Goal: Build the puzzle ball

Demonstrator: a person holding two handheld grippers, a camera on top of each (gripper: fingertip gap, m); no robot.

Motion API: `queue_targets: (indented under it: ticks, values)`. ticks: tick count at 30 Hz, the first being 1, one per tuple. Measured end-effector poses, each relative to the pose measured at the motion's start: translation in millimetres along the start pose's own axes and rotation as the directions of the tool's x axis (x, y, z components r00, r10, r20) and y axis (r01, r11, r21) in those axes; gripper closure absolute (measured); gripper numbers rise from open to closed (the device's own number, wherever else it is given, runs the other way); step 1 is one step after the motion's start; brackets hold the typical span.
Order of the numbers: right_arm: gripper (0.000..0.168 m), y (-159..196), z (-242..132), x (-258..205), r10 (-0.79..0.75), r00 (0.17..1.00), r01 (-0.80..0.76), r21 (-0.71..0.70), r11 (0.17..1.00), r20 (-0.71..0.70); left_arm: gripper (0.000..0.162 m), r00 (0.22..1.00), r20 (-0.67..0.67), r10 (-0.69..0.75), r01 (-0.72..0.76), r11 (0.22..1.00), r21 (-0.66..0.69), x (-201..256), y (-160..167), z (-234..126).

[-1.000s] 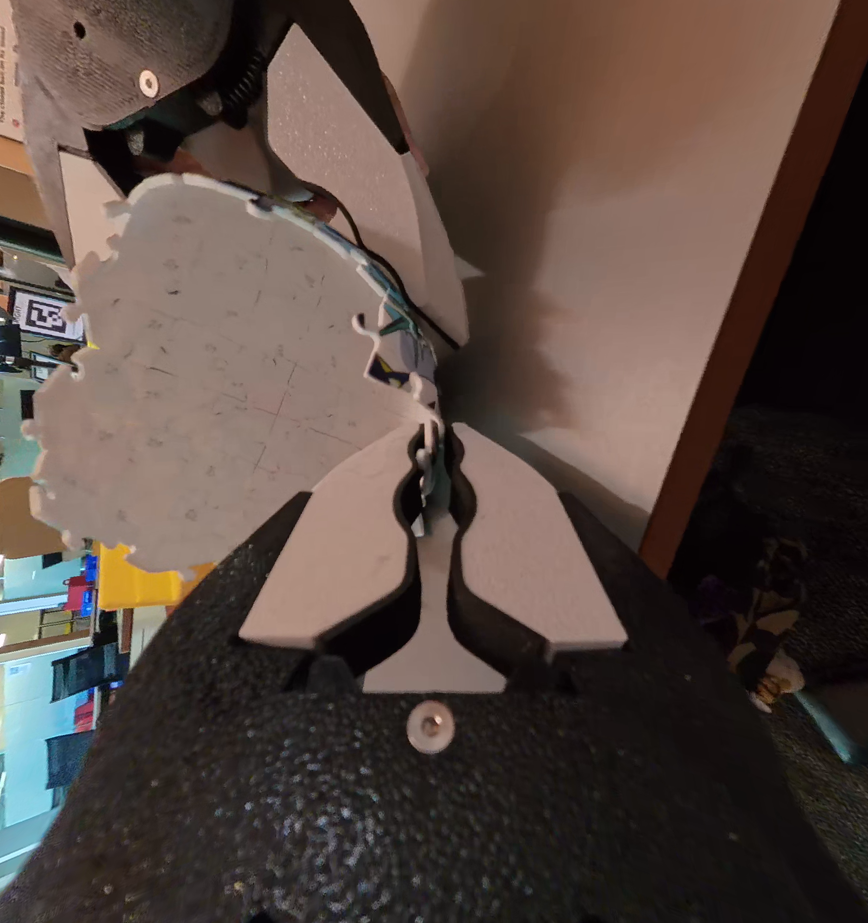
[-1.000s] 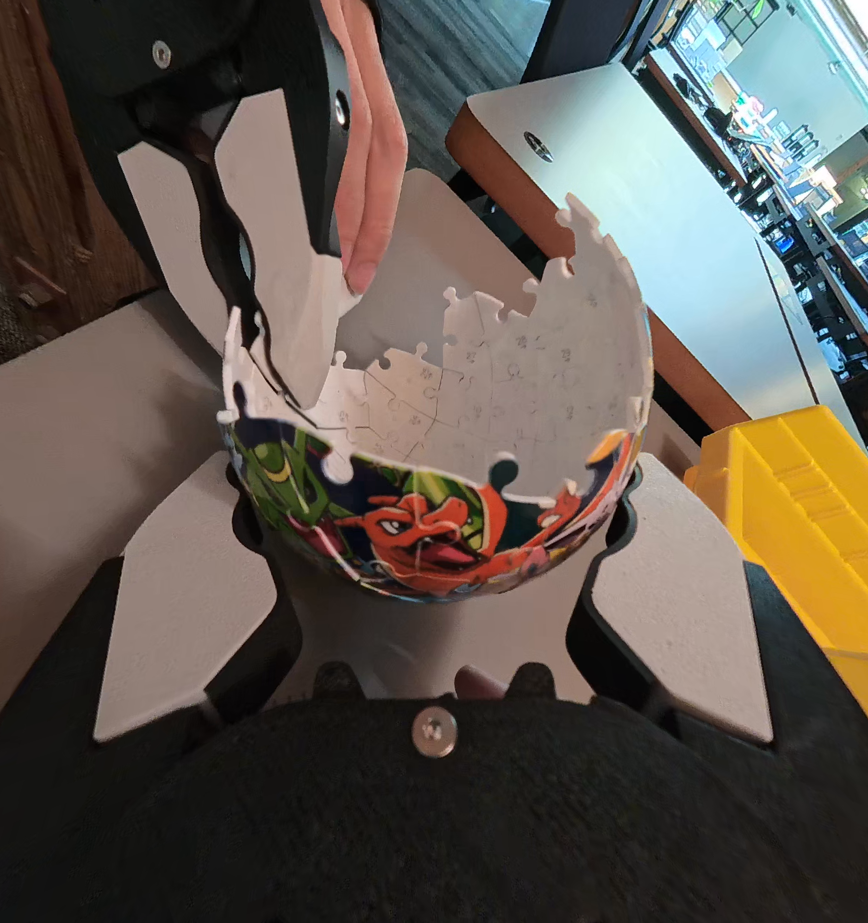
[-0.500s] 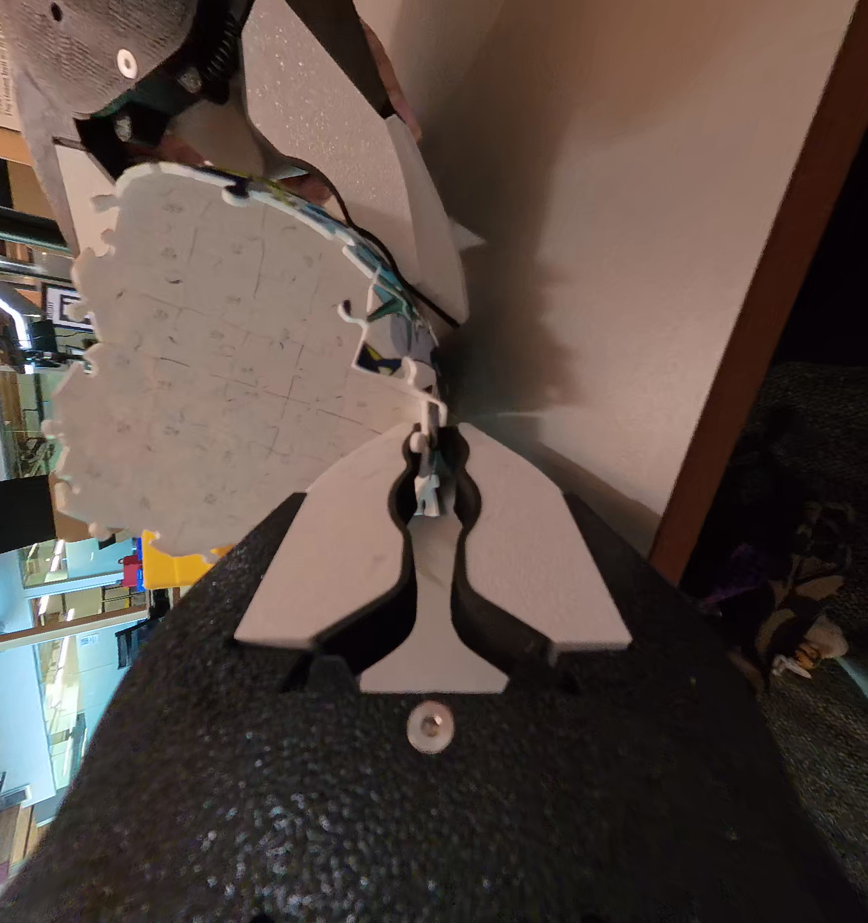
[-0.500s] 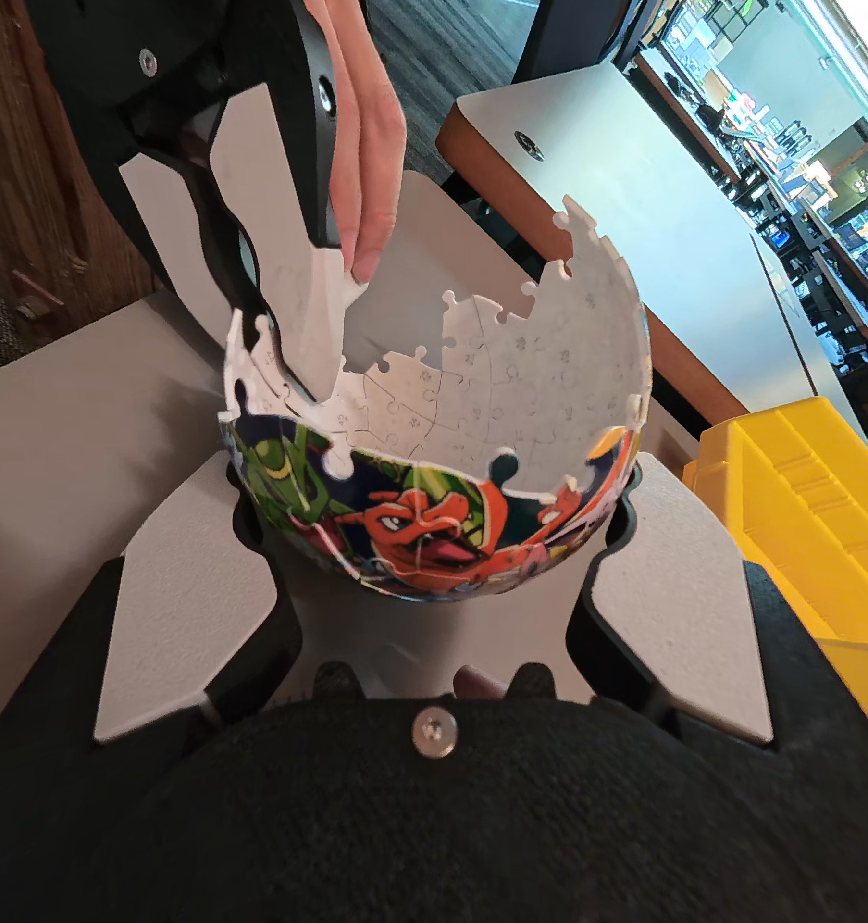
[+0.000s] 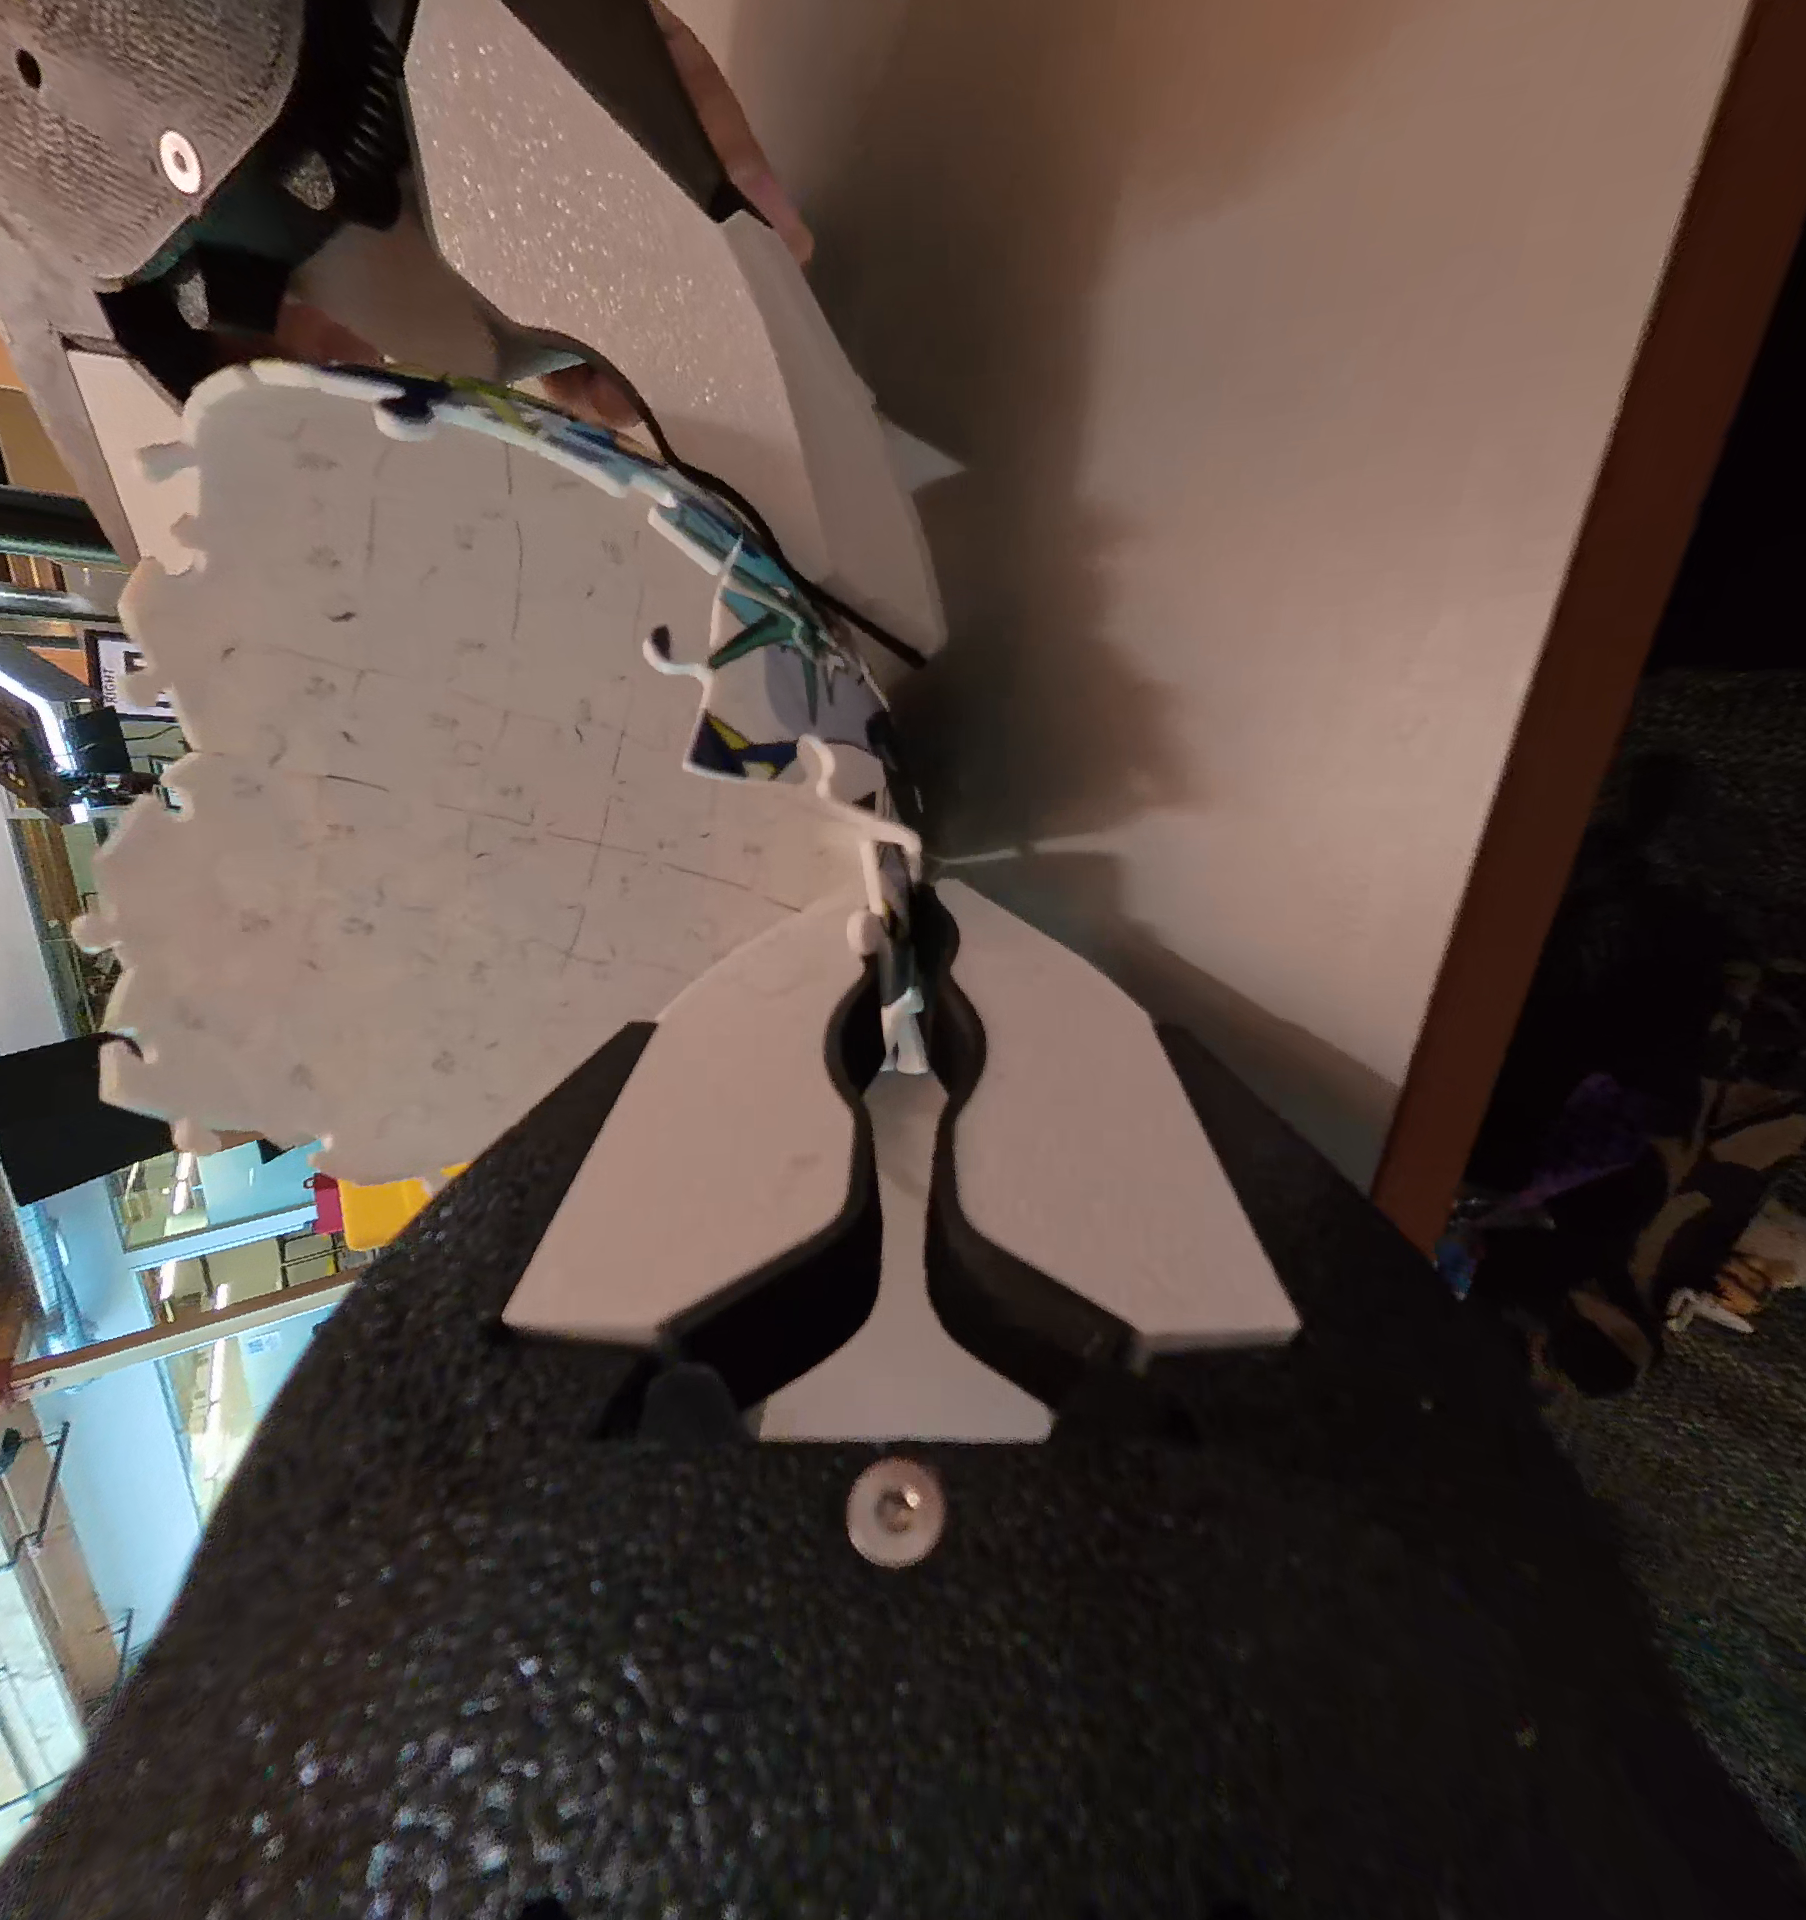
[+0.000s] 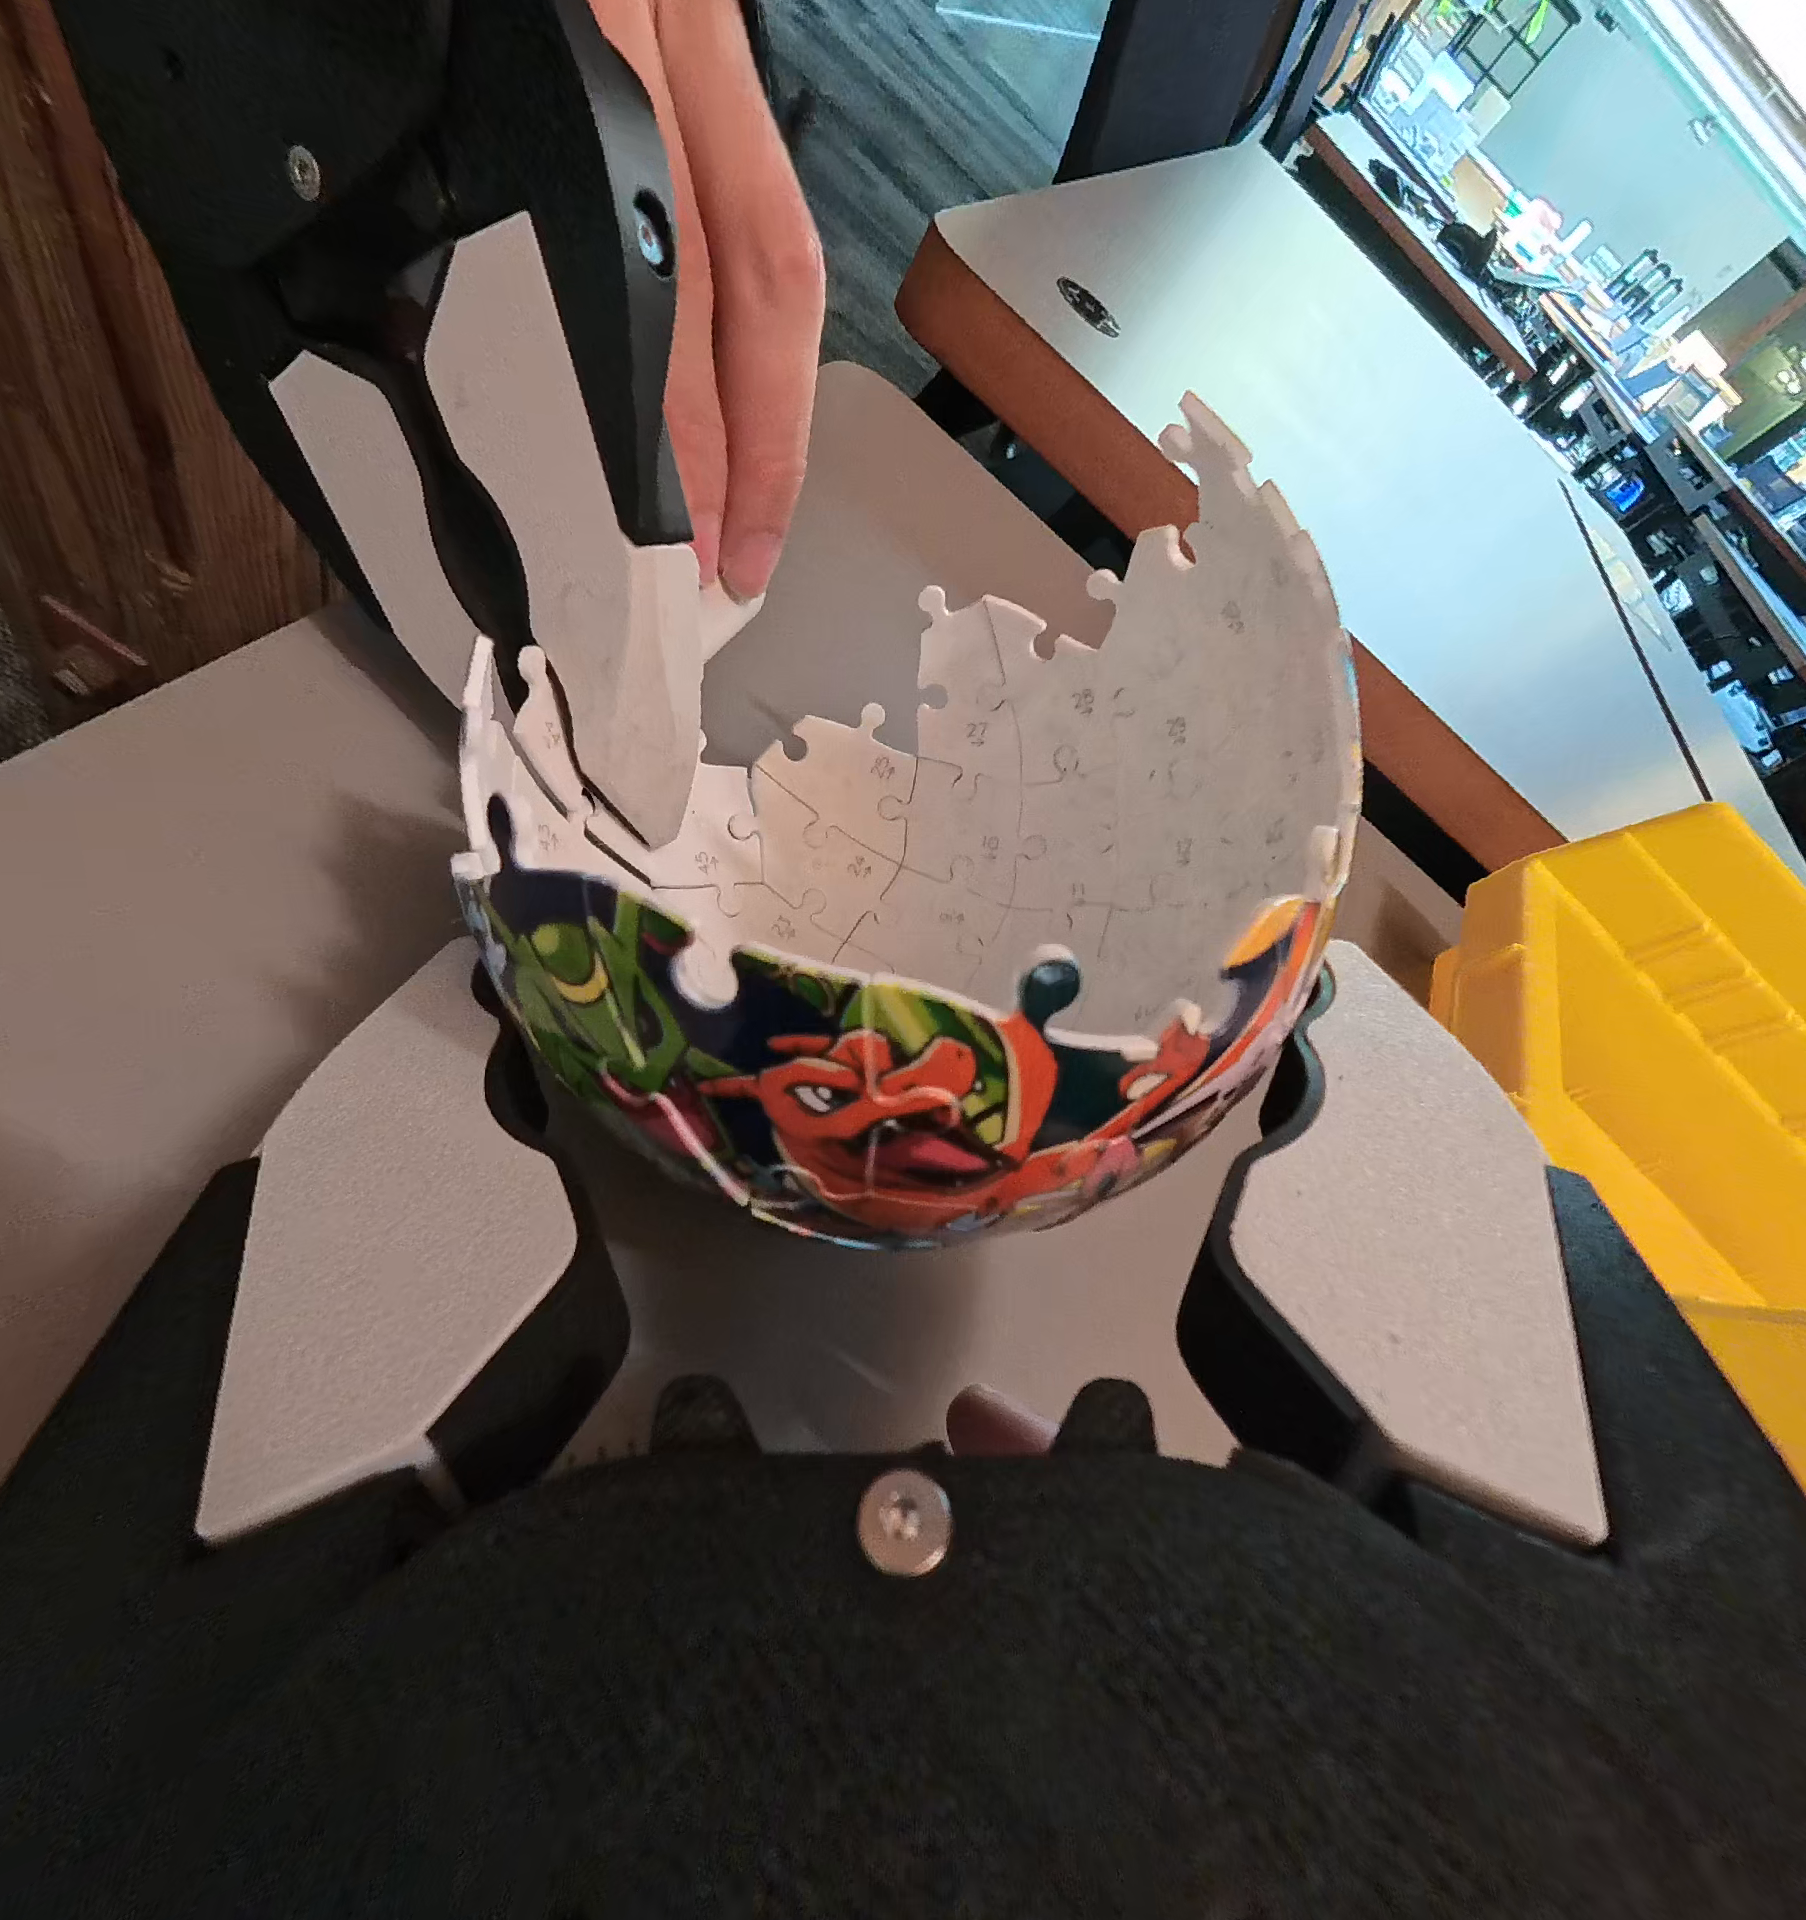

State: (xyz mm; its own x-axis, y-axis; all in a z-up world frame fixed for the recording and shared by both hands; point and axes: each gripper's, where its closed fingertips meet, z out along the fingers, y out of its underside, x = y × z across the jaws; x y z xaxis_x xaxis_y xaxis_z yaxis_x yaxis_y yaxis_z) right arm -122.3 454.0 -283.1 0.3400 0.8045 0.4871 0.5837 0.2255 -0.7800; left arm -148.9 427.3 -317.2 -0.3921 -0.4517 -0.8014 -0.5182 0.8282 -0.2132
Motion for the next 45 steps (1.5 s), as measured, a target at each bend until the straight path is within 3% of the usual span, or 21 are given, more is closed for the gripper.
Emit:
queue_targets:
  ticks: [13, 19, 26, 28, 33, 39, 45]
  values:
    - [0.033, 3, -1, 3, 0.024, 1.000, -0.024, 0.011, 1.000, -0.010, 0.158, 0.998, 0.018, 0.054, -0.053, 0.998, -0.034, -2, 5, 2]
    - [0.033, 4, 0, 4, 0.028, 1.000, -0.028, 0.006, 1.000, -0.012, 0.144, 0.999, 0.042, -0.017, 0.017, 1.000, -0.011, -4, 2, 0]
    - [0.033, 4, 0, 3, 0.028, 1.000, -0.028, 0.005, 1.000, -0.011, 0.149, 0.998, 0.036, -0.056, 0.056, 0.998, 0.021, -6, 1, -1]
    - [0.033, 4, 0, 3, 0.027, 1.000, -0.026, 0.004, 1.000, -0.011, 0.158, 0.999, 0.008, -0.038, 0.038, 0.999, 0.018, -3, 1, -1]
    - [0.032, 2, 0, 1, 0.008, 1.000, -0.008, 0.011, 1.000, -0.010, 0.158, 0.998, -0.055, 0.022, -0.023, 1.000, -0.007, 0, 2, -2]
    - [0.033, -6, 1, -6, -0.149, 0.989, 0.149, -0.069, 0.986, 0.003, 0.157, 0.989, -0.094, 0.112, -0.114, 0.993, -0.017, 8, 0, -2]
    - [0.033, -10, 2, -9, -0.266, 0.964, 0.266, -0.153, 0.952, 0.017, 0.158, 0.993, -0.115, 0.026, -0.027, 1.000, -0.008, 10, 0, -2]
